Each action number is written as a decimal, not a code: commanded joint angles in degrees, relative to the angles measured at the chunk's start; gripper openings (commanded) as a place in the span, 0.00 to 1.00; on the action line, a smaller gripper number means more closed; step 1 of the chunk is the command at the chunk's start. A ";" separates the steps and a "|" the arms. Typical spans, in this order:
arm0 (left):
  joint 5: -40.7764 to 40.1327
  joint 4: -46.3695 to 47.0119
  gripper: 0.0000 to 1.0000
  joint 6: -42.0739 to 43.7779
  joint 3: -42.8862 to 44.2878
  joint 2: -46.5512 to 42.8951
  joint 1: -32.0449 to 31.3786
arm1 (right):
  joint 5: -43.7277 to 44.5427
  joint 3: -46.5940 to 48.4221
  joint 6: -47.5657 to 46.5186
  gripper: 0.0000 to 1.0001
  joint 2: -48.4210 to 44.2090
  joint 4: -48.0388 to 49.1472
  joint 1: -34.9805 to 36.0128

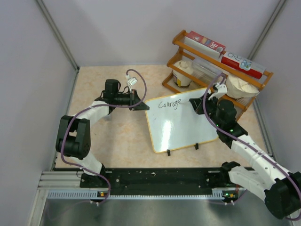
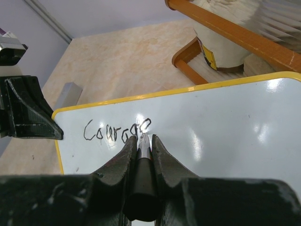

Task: Write a sentence on the whiteboard

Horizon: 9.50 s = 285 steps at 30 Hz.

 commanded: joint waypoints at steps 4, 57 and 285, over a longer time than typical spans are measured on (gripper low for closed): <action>-4.51 -3.61 0.00 10.92 -1.72 1.19 -3.18 | 1.84 0.09 -0.80 0.00 -1.38 0.51 -0.68; -6.80 -2.82 0.00 10.66 -2.60 -1.71 -3.26 | 1.40 1.23 -2.21 0.00 -7.44 -0.46 -3.75; -7.59 -4.49 0.00 12.24 -2.16 -0.65 -4.06 | 3.25 0.88 -0.63 0.00 -2.70 -0.37 -3.75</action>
